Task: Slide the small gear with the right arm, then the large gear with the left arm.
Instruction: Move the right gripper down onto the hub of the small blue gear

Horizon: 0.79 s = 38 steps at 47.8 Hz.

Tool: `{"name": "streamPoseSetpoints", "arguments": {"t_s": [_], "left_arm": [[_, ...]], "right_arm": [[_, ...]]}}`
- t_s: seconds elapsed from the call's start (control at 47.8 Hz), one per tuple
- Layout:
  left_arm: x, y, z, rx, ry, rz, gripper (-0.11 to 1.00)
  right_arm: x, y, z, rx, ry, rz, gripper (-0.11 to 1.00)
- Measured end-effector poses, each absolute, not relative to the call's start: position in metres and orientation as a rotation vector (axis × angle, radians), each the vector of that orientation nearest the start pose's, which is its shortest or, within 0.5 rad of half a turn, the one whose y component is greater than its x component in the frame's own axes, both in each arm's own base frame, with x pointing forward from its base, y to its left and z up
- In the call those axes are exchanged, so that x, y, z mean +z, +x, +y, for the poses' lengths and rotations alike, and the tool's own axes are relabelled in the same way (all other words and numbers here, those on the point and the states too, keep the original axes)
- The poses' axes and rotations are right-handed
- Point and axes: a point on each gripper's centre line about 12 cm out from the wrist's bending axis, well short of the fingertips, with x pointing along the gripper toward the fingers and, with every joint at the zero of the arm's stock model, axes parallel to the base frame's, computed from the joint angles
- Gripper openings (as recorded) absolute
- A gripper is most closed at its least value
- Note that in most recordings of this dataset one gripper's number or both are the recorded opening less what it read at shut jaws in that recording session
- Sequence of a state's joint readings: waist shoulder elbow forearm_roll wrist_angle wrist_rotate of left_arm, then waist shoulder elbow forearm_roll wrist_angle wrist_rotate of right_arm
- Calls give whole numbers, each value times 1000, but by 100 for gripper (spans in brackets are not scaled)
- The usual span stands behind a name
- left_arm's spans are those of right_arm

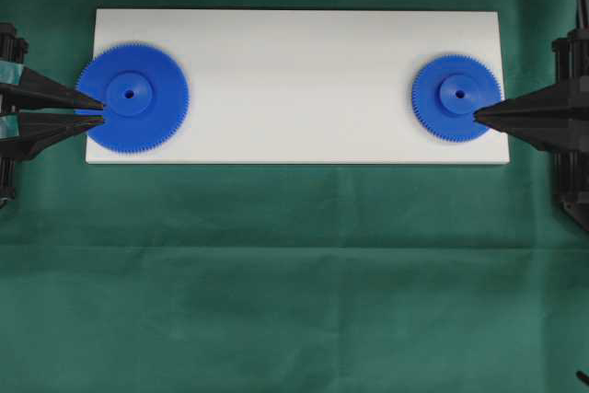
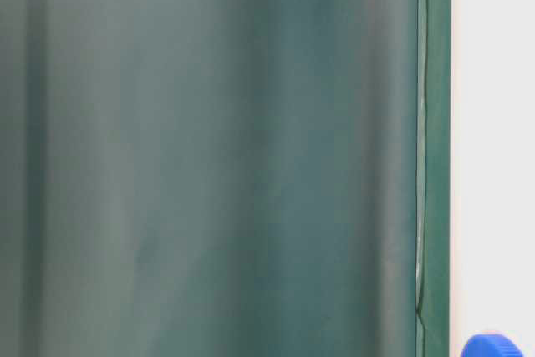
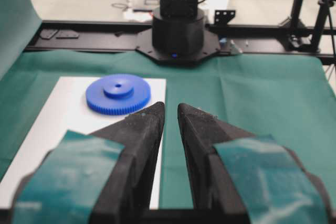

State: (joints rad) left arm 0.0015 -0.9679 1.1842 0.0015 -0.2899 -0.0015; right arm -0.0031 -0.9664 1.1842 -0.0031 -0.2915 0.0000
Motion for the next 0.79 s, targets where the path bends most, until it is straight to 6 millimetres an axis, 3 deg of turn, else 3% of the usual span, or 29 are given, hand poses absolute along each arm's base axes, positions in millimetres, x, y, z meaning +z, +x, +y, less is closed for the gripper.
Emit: {"name": "streamPoseSetpoints", "arguments": {"t_s": [0.188, 0.439, 0.794], "left_arm": [[293, 197, 1, 5, -19, -91, 0], [291, 195, 1, 6, -21, -94, 0], [290, 183, 1, 6, -22, -127, 0]], "right_arm": [[286, 197, -4, -20, 2, -68, 51], [288, 190, -14, -73, 0, -92, 51], [289, 158, -59, -352, 8, -94, 51]]}}
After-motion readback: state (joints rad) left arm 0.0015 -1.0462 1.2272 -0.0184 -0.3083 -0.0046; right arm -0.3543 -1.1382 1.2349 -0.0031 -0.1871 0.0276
